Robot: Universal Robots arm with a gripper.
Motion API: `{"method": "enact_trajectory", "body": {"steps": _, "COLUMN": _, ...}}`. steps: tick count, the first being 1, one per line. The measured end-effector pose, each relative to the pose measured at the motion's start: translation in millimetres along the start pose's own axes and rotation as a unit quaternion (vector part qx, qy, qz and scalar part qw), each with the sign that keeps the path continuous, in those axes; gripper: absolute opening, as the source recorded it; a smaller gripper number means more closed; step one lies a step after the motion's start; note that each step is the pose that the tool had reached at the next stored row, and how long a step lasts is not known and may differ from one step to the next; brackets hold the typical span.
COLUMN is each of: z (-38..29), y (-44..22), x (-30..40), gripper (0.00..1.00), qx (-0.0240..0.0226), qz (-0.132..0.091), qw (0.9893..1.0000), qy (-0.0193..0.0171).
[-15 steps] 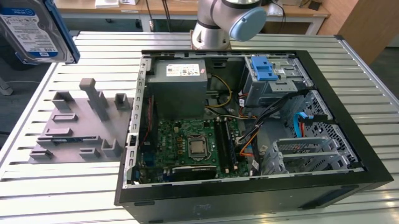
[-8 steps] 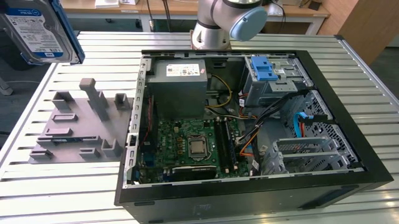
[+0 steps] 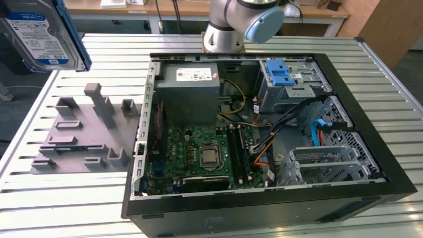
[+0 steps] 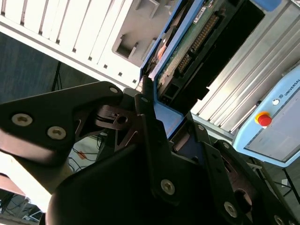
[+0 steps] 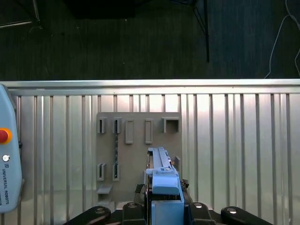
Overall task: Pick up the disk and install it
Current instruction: 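Pick up the disk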
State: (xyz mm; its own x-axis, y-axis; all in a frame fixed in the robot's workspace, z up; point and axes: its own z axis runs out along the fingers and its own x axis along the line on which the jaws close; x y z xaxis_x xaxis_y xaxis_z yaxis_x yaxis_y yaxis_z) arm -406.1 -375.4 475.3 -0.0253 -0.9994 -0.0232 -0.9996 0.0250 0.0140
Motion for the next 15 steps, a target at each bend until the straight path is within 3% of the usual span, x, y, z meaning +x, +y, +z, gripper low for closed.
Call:
{"method": "enact_trajectory", "body": {"steps": 5, "z": -0.1, "y": -3.0, "x": 6.3, "gripper": 0.36, "qx": 0.0001, "qz": 0.0, "qw": 1.0, "qy": -0.0001}}
{"method": "enact_trajectory", "body": {"steps": 15, "z": -0.4, "y": -19.5, "x": 6.4, "gripper": 0.36, "qx": 0.0, "qz": 0.0, "qw": 1.0, "qy": 0.0}}
